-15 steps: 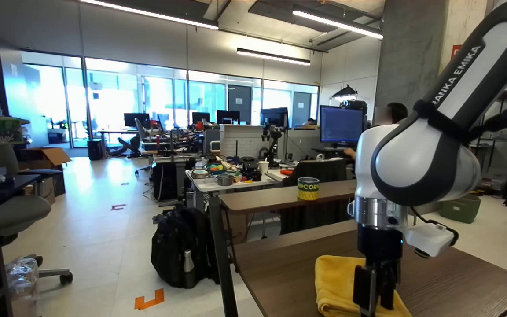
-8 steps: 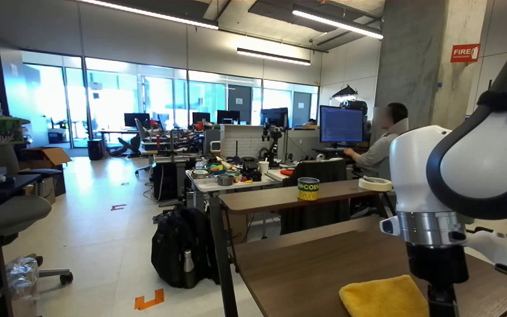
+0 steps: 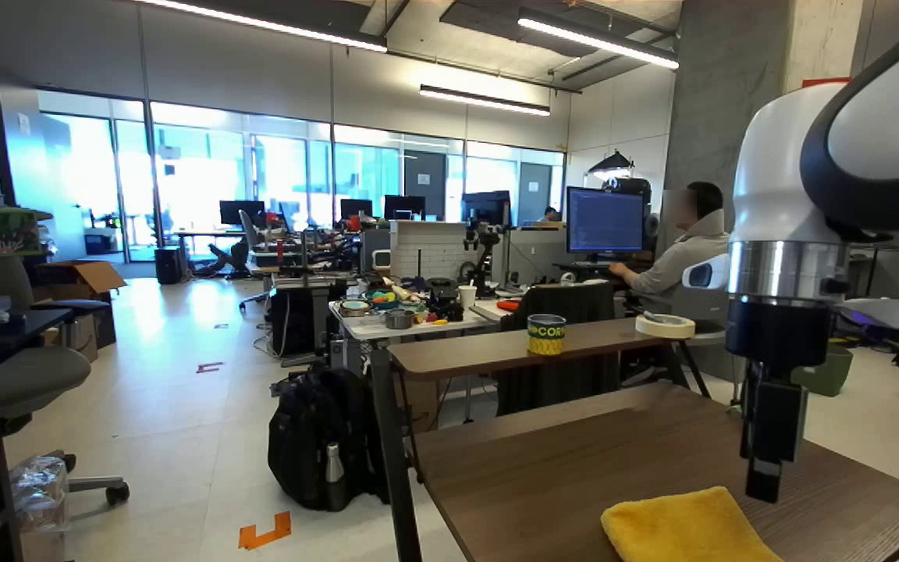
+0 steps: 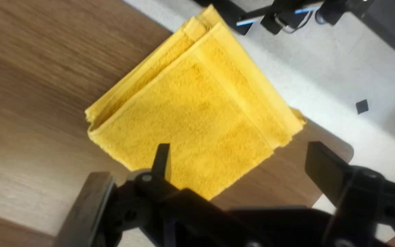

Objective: Wipe the table with the yellow towel

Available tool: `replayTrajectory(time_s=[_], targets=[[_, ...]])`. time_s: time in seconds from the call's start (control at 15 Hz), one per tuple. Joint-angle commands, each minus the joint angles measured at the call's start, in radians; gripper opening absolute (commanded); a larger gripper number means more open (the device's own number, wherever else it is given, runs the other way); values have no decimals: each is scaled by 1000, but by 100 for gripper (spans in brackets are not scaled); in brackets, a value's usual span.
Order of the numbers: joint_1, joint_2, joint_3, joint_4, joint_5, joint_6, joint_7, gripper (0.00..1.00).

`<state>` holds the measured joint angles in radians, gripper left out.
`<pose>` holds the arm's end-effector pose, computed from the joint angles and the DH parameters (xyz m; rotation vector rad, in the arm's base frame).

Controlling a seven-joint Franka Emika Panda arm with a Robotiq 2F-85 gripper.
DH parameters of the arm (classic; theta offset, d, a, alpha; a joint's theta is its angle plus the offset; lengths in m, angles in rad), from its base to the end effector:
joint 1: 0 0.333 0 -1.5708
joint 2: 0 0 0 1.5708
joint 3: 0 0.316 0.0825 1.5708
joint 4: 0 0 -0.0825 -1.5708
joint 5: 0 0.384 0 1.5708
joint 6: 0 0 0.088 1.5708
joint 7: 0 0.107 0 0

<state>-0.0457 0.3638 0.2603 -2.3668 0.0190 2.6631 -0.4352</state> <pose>0.4884 0.1125 0.1735 -2.8907 -0.9242 0.0680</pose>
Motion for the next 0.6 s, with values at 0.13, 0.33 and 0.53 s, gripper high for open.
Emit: replayTrajectory(time_s=[0.13,0.33,0.53], targets=[[28,47,-10,19,-6,157,59,100],[31,90,-11,42,-12,187,75,100],[30,94,-15,45,-15,185,83,100]])
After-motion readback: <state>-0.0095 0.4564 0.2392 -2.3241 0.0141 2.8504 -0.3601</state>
